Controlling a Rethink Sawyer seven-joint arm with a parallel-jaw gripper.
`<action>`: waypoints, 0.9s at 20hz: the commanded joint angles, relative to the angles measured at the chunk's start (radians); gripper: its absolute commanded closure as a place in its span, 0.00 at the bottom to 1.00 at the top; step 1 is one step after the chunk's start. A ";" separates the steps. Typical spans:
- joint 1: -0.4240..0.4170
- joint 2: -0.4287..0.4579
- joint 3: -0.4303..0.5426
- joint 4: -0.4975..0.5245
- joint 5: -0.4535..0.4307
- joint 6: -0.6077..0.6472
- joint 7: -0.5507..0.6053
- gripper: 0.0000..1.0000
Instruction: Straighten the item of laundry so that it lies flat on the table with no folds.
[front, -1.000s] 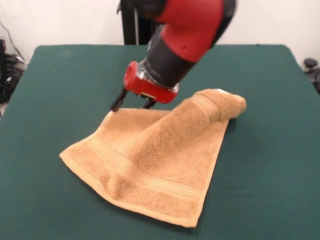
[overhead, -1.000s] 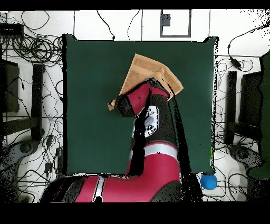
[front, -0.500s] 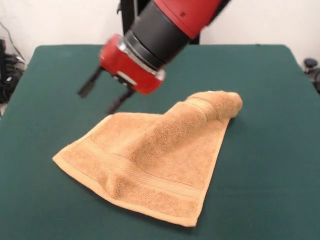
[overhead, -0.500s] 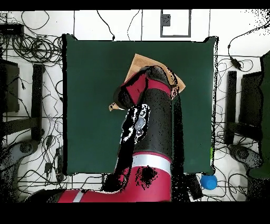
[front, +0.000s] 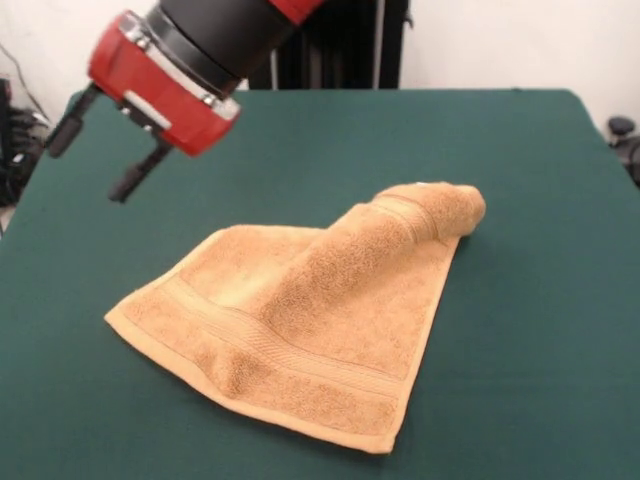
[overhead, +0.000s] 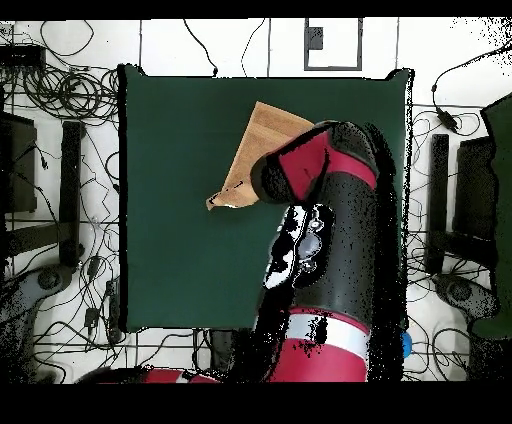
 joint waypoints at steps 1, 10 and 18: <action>-0.177 0.002 0.250 0.126 0.228 -0.048 -0.042 0.00; -0.559 0.163 0.740 0.271 0.636 0.116 -0.338 0.00; -0.598 0.196 0.799 0.274 0.649 0.184 -0.324 0.00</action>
